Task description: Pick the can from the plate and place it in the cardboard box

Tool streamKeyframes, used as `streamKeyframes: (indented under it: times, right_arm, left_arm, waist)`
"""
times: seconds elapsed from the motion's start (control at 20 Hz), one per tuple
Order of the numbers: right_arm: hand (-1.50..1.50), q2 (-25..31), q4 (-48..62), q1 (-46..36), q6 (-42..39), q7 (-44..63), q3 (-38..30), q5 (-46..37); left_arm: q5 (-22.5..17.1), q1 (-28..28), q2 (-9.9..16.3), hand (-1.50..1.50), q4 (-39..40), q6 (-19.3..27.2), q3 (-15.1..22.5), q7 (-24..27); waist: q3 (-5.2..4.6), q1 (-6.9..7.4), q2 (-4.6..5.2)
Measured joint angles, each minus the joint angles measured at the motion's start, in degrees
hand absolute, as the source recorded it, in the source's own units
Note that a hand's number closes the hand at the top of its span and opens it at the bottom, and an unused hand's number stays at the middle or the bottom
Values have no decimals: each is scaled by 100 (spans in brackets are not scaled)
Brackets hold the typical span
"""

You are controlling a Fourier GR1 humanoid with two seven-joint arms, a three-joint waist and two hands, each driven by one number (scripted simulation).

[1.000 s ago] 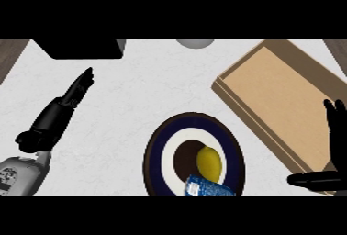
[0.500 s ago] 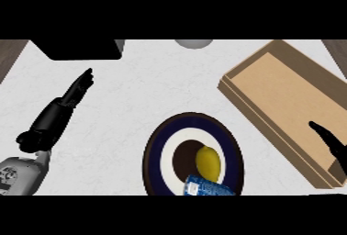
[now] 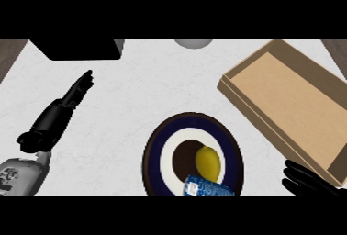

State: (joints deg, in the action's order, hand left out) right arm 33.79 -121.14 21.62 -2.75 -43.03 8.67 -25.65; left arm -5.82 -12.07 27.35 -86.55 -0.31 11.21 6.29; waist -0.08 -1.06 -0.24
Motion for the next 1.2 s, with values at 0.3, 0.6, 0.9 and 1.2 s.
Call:
streamKeyframes:
  times: [0.3, 0.6, 0.9, 1.2]
  right_arm:
    - [-150, -247, -753, 381, -154, 923, 558, -961]
    - [-150, -619, -950, 618, -227, 1389, 1184, -1810]
    - [-150, -1107, -774, 488, -77, 1797, 1579, -2485]
    - [-150, -1477, -539, 217, -53, 2100, 1846, -2915]
  left_arm:
    - [110, -20, -124, 0, -34, -138, -108, -34]
    - [339, -35, -315, 0, -52, -227, -207, -91]
    - [494, 4, -459, 0, -232, -336, -310, -242]
    - [607, -12, -588, 0, -296, -528, -517, -342]
  waist:
    - [3, 47, 11]
    - [6, 63, 15]
    - [7, 83, 15]
    - [8, 89, 17]
